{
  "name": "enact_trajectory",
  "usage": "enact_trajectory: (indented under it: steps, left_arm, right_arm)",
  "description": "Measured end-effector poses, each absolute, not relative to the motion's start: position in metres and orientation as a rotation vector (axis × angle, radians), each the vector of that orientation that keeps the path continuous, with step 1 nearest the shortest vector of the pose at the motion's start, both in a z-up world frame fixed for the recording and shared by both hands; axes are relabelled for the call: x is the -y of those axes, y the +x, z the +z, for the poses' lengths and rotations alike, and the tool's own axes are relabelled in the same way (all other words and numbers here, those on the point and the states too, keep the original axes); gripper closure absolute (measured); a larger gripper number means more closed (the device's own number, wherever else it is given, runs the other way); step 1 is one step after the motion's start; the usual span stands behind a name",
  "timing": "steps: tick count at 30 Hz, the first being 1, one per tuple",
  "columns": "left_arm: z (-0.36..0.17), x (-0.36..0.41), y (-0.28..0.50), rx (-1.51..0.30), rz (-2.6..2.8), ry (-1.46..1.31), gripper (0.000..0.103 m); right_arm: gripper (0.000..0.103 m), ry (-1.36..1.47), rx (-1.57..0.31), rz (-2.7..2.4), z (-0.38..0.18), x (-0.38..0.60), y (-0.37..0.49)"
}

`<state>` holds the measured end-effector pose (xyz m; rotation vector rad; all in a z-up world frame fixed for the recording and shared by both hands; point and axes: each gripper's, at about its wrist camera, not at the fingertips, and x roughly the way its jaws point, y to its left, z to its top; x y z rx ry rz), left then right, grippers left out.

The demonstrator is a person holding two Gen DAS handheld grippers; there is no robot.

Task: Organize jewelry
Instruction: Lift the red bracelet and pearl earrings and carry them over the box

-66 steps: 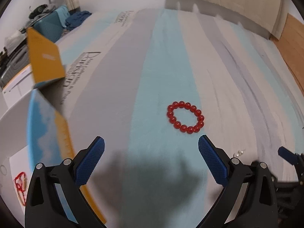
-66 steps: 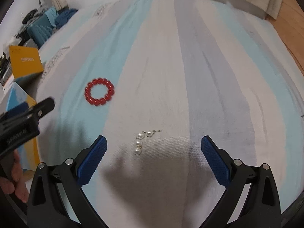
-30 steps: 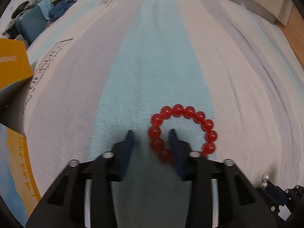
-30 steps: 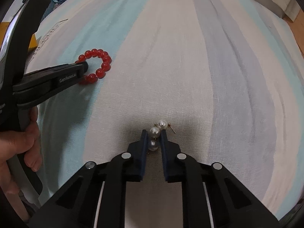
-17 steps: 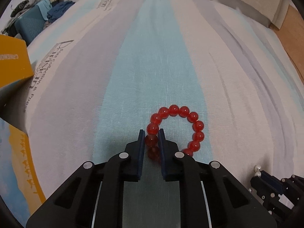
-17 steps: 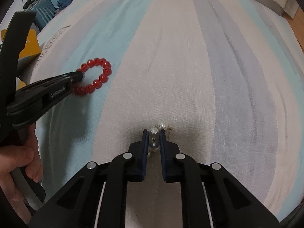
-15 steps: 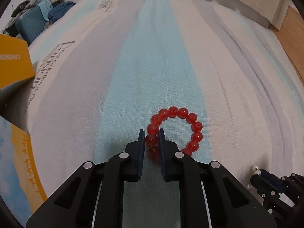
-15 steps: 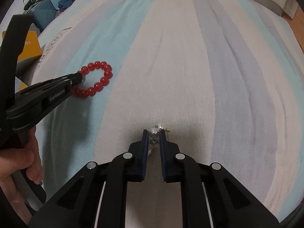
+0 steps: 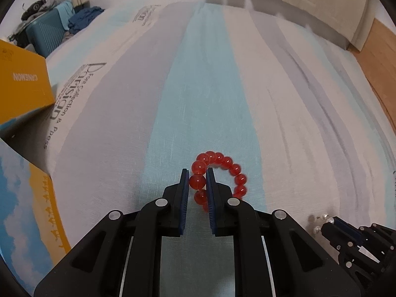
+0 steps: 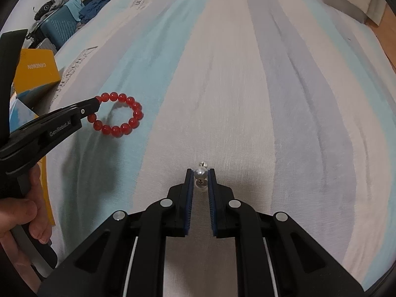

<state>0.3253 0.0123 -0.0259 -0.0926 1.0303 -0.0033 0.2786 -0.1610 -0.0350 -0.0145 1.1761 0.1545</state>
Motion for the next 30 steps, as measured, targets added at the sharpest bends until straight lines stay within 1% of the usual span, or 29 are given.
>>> enact_trajectory:
  steps: [8, 20, 24, 28, 29, 30]
  left_arm:
    - [-0.011, -0.009, 0.32, -1.009, -0.022, -0.11, 0.09]
    - [0.024, -0.015, 0.3, -0.949, -0.021, -0.114, 0.09]
    - [0.019, -0.022, 0.299, -0.971, -0.009, -0.124, 0.09]
    - [-0.009, -0.021, 0.308, -1.053, -0.004, -0.108, 0.089]
    - [-0.017, -0.02, 0.31, -1.069, 0.009, -0.097, 0.087]
    - [-0.028, -0.018, 0.314, -1.094, 0.024, -0.074, 0.076]
  right_arm:
    - [0.092, -0.003, -1.149, 0.157, -0.022, 0.167, 0.272]
    - [0.092, -0.02, -1.107, 0.166, -0.004, 0.166, 0.264]
    - [0.092, -0.03, -1.1, 0.163, 0.0, 0.164, 0.262]
    - [0.092, -0.039, -1.1, 0.163, 0.002, 0.16, 0.259]
    - [0.092, -0.04, -1.099, 0.163, 0.002, 0.16, 0.258]
    - [0.092, -0.04, -1.098, 0.162, 0.003, 0.159, 0.258]
